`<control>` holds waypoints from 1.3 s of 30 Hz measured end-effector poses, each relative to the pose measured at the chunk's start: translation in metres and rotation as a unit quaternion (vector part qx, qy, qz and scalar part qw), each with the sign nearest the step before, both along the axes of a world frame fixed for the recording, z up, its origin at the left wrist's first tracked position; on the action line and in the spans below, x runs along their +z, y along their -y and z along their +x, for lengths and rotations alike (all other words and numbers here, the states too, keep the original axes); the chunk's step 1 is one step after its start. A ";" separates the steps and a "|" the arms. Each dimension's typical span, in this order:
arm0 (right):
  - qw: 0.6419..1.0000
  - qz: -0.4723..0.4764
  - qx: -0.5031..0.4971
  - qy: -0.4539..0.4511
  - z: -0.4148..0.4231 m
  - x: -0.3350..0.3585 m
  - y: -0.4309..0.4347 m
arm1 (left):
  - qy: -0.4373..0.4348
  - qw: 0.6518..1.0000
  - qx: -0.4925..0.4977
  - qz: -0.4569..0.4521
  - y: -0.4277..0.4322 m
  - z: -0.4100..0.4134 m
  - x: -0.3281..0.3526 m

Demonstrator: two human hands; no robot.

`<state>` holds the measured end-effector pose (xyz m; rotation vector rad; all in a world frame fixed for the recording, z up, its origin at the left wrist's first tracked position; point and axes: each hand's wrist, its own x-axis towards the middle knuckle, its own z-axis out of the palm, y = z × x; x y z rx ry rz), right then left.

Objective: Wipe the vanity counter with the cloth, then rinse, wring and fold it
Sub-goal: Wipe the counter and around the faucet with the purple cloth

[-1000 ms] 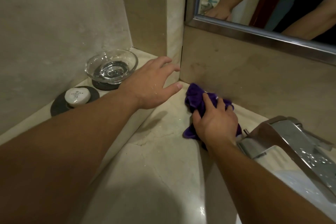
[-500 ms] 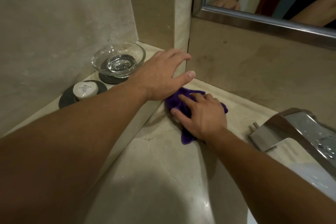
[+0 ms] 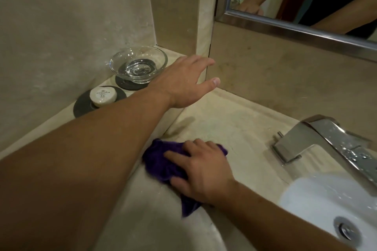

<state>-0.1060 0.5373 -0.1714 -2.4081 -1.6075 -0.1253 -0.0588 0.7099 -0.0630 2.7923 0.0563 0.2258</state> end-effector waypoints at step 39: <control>0.974 -0.046 -0.214 -0.064 0.016 -0.002 0.001 | 0.001 1.000 0.004 -0.019 -0.001 0.001 -0.001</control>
